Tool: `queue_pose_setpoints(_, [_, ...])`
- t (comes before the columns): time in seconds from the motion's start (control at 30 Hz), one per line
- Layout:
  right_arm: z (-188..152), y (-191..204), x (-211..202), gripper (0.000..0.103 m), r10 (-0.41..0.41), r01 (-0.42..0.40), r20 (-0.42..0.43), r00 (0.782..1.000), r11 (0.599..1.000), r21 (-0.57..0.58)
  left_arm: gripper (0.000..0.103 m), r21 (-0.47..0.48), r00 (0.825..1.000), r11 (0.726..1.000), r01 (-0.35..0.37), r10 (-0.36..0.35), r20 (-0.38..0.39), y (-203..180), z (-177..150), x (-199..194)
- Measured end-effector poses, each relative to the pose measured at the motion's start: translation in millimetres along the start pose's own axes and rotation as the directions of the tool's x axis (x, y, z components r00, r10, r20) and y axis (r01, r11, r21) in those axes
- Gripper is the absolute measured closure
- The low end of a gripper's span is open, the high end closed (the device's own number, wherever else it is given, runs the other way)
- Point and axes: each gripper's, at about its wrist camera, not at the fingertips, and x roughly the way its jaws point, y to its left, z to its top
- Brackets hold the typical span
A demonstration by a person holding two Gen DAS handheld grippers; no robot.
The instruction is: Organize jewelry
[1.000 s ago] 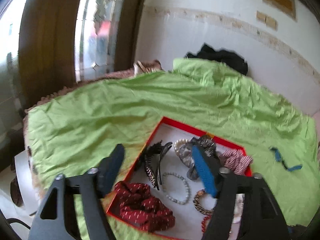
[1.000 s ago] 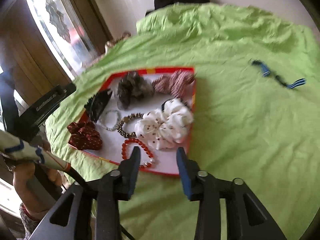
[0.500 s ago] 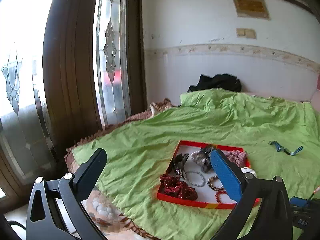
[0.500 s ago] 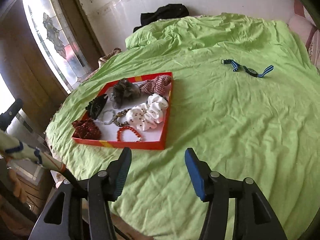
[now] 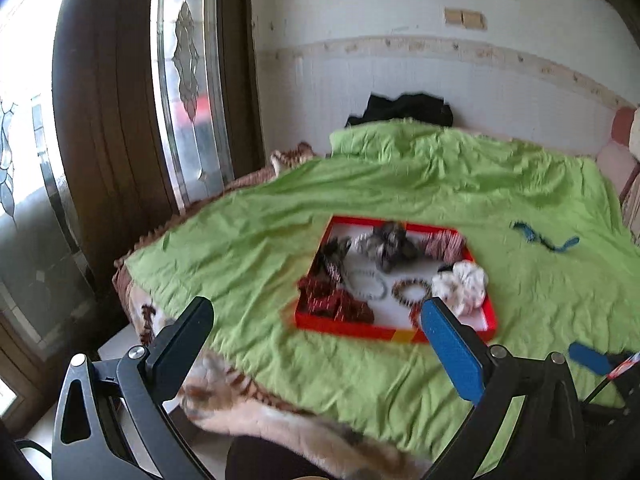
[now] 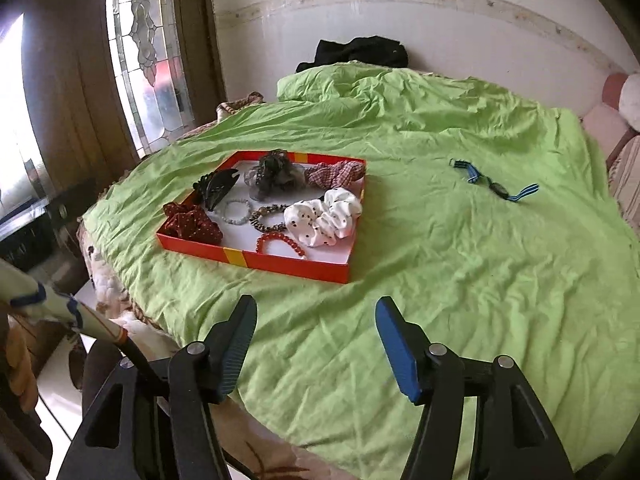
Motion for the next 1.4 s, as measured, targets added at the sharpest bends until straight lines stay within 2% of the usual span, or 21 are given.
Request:
queue_pose_setpoints(0.37, [-4.0, -4.7, 0.8, 0.036, -0.039, 0.040, -0.024, 0.999, 0.999, 0.018, 0.000, 0.020, 0.994, 1.000, -0.001, 0.003, -0.105, -1.5, -13.4, 14.1])
queue_pose_setpoints(1.4, [-11.5, -3.8, 19.5, 0.034, -0.046, 0.047, -0.072, 0.996, 0.999, 0.011, 0.000, 0.029, 0.981, 0.999, 0.034, -0.028, -0.190, -13.3, -31.5, 39.1])
